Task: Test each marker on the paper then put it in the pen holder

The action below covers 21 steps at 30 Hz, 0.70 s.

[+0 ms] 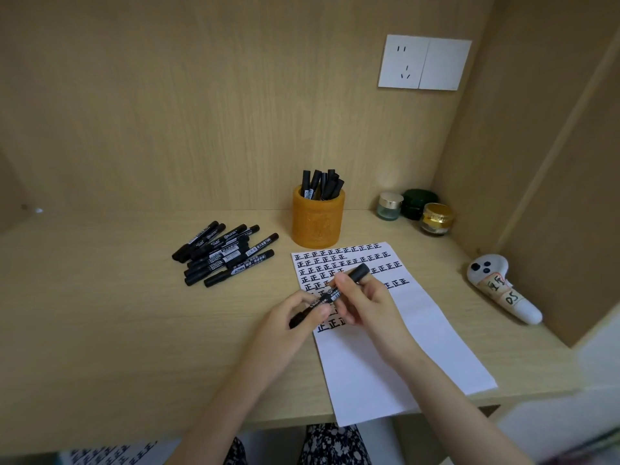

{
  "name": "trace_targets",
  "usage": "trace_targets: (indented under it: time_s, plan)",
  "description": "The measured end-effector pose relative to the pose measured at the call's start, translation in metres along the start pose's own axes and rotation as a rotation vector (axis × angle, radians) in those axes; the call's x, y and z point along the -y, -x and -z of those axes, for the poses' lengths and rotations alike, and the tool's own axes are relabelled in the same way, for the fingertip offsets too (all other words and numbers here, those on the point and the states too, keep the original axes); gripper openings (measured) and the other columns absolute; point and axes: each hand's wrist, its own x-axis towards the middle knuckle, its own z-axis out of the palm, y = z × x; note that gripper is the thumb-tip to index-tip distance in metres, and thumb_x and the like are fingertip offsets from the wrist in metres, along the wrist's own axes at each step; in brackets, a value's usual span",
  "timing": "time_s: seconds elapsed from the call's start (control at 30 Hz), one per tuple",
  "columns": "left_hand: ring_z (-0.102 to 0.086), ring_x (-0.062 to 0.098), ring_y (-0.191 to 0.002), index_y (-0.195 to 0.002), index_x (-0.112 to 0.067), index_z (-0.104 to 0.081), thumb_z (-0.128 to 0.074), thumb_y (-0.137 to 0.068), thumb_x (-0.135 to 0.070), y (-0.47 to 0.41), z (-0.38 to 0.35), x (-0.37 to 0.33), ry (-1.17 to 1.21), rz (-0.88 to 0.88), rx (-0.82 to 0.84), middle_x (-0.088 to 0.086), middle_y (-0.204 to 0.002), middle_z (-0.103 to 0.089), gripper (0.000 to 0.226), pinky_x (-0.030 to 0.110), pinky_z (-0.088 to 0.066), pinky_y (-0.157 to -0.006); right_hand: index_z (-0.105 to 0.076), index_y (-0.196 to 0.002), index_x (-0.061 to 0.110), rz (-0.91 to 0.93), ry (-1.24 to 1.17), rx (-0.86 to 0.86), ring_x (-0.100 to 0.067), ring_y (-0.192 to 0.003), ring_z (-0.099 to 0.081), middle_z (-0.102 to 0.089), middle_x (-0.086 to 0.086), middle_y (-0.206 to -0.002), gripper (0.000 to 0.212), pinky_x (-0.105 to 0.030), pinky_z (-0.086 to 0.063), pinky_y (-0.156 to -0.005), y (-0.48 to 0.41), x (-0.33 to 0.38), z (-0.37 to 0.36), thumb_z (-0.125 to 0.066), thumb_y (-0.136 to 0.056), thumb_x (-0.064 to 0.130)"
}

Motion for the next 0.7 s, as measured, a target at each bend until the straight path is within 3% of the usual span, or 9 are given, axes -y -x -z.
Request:
trace_targets:
  time_s: [0.1, 0.2, 0.3, 0.4, 0.5, 0.57, 0.6, 0.63, 0.7]
  plan:
    - [-0.057, 0.003, -0.097, -0.105, -0.046, -0.049, -0.05, -0.077, -0.064, 0.003, -0.001, -0.003, -0.042, 0.096, 0.008, -0.014, -0.109, -0.063, 0.033, 0.028, -0.043, -0.087, -0.054, -0.081, 0.011, -0.003, -0.047, -0.103, -0.008, -0.04, -0.038, -0.048, 0.003, -0.047, 0.021, -0.017, -0.031, -0.044, 0.0, 0.005, 0.007, -0.054, -0.094, 0.027]
    - [-0.051, 0.002, -0.093, -0.11, -0.049, -0.041, -0.047, -0.09, -0.051, 0.006, 0.002, 0.002, -0.052, 0.113, 0.028, -0.016, -0.115, -0.056, 0.021, 0.029, -0.039, -0.083, -0.051, -0.075, 0.013, -0.016, -0.093, -0.237, -0.01, -0.04, -0.038, -0.049, 0.004, -0.047, 0.025, -0.018, -0.028, -0.041, -0.003, 0.009, 0.026, -0.056, -0.093, 0.031]
    - [-0.042, -0.013, -0.081, -0.114, -0.05, -0.036, -0.038, -0.098, -0.038, 0.009, 0.003, 0.01, -0.066, 0.099, 0.085, -0.03, -0.109, -0.046, 0.02, 0.012, -0.032, -0.075, -0.053, -0.067, 0.014, -0.02, -0.119, -0.314, -0.011, -0.041, -0.037, -0.047, 0.003, -0.047, 0.028, -0.019, -0.027, -0.041, -0.006, 0.009, 0.05, -0.063, -0.089, 0.029]
    - [-0.05, -0.013, -0.092, -0.113, -0.05, -0.035, -0.034, -0.1, -0.029, 0.012, 0.003, 0.012, -0.083, 0.09, 0.109, -0.029, -0.106, -0.051, 0.024, 0.011, -0.037, -0.083, -0.057, -0.07, 0.01, -0.006, -0.082, -0.35, -0.011, -0.042, -0.031, -0.04, 0.002, -0.048, 0.021, -0.019, -0.023, -0.04, -0.009, 0.003, 0.072, -0.071, -0.084, 0.02]
    - [-0.057, -0.004, -0.096, -0.116, -0.046, -0.036, -0.043, -0.098, -0.022, 0.013, 0.002, 0.013, -0.067, 0.055, 0.097, -0.019, -0.099, -0.062, 0.031, 0.019, -0.04, -0.093, -0.044, -0.058, 0.019, -0.027, -0.145, -0.353, -0.01, -0.042, -0.025, -0.03, 0.003, -0.05, 0.037, -0.019, -0.02, -0.038, -0.011, -0.006, 0.091, -0.072, -0.082, 0.015]
    - [-0.058, -0.007, -0.099, -0.118, -0.04, -0.04, -0.051, -0.094, -0.02, 0.014, 0.002, 0.013, -0.066, 0.023, 0.078, -0.022, -0.101, -0.066, 0.033, 0.021, -0.039, -0.095, -0.041, -0.064, 0.018, -0.064, -0.181, -0.364, -0.012, -0.043, -0.026, -0.027, 0.003, -0.053, 0.03, -0.02, -0.02, -0.038, -0.012, -0.011, 0.101, -0.066, -0.082, 0.019]
    - [-0.058, -0.009, -0.098, -0.117, -0.039, -0.041, -0.054, -0.093, -0.021, 0.014, 0.001, 0.013, -0.069, 0.016, 0.073, -0.024, -0.102, -0.066, 0.033, 0.021, -0.04, -0.093, -0.048, -0.07, 0.015, -0.082, -0.165, -0.379, -0.013, -0.045, -0.029, -0.029, 0.001, -0.055, 0.021, -0.02, -0.021, -0.038, -0.011, -0.013, 0.104, -0.062, -0.085, 0.02]
    - [-0.058, -0.011, -0.093, -0.115, -0.039, -0.043, -0.056, -0.092, -0.021, 0.014, 0.001, 0.013, -0.068, 0.013, 0.069, -0.027, -0.102, -0.066, 0.032, 0.02, -0.041, -0.089, -0.057, -0.081, 0.012, -0.109, -0.139, -0.394, -0.014, -0.045, -0.034, -0.034, 0.0, -0.055, 0.012, -0.02, -0.023, -0.039, -0.011, -0.015, 0.107, -0.058, -0.089, 0.021]
    - [-0.054, -0.008, -0.07, -0.11, -0.037, -0.048, -0.059, -0.09, -0.02, 0.014, 0.0, 0.013, -0.069, 0.003, 0.058, -0.03, -0.101, -0.067, 0.028, 0.021, -0.04, -0.074, -0.067, -0.098, 0.011, -0.156, -0.106, -0.386, -0.013, -0.048, -0.048, -0.05, -0.004, -0.057, 0.021, -0.019, -0.028, -0.039, -0.012, -0.02, 0.109, -0.051, -0.093, 0.024]
